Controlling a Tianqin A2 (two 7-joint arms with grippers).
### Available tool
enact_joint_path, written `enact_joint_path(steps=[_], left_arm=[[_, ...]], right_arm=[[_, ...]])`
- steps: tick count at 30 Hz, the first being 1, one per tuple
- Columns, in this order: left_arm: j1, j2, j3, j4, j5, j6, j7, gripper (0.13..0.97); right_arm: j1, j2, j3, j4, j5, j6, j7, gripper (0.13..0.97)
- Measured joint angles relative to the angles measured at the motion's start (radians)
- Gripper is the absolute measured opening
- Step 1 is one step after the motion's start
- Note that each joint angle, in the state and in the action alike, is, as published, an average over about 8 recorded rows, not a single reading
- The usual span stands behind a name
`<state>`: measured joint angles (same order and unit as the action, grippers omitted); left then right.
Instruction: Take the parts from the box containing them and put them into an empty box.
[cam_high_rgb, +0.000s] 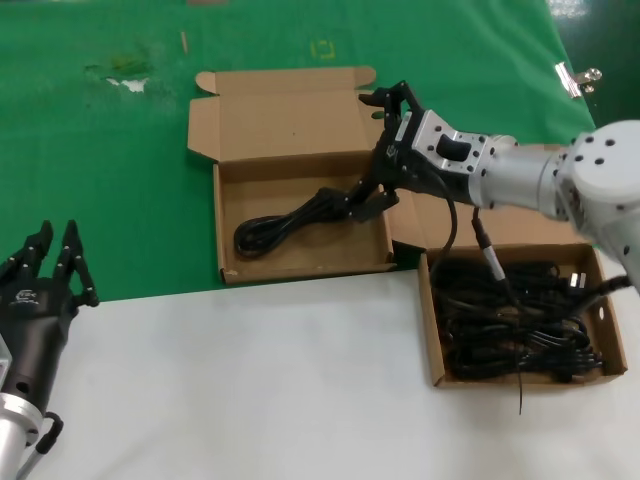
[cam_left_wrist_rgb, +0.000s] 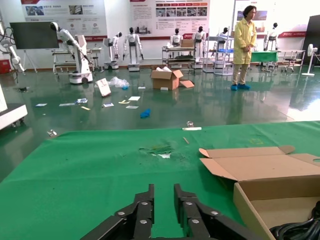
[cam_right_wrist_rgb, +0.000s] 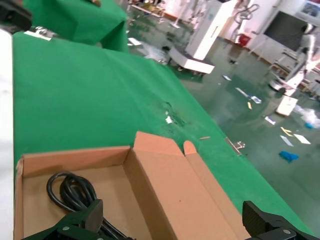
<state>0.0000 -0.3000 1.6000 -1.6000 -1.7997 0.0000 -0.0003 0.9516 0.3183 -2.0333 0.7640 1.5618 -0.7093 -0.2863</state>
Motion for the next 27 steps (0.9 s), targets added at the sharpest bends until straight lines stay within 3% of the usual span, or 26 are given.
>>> enact_joint_path(steps=[13, 27], left_arm=[[0.000, 0.000, 0.000, 0.000, 0.000, 0.000, 0.000, 0.356], [0.000, 0.000, 0.000, 0.000, 0.000, 0.000, 0.000, 0.683]], right_arm=[[-0.171, -0.003, 0.078, 0.151, 0.043, 0.128, 0.052, 0.966], [-0.363, -0.007, 0.165, 0.319, 0.091, 0.271, 0.109, 0.966]])
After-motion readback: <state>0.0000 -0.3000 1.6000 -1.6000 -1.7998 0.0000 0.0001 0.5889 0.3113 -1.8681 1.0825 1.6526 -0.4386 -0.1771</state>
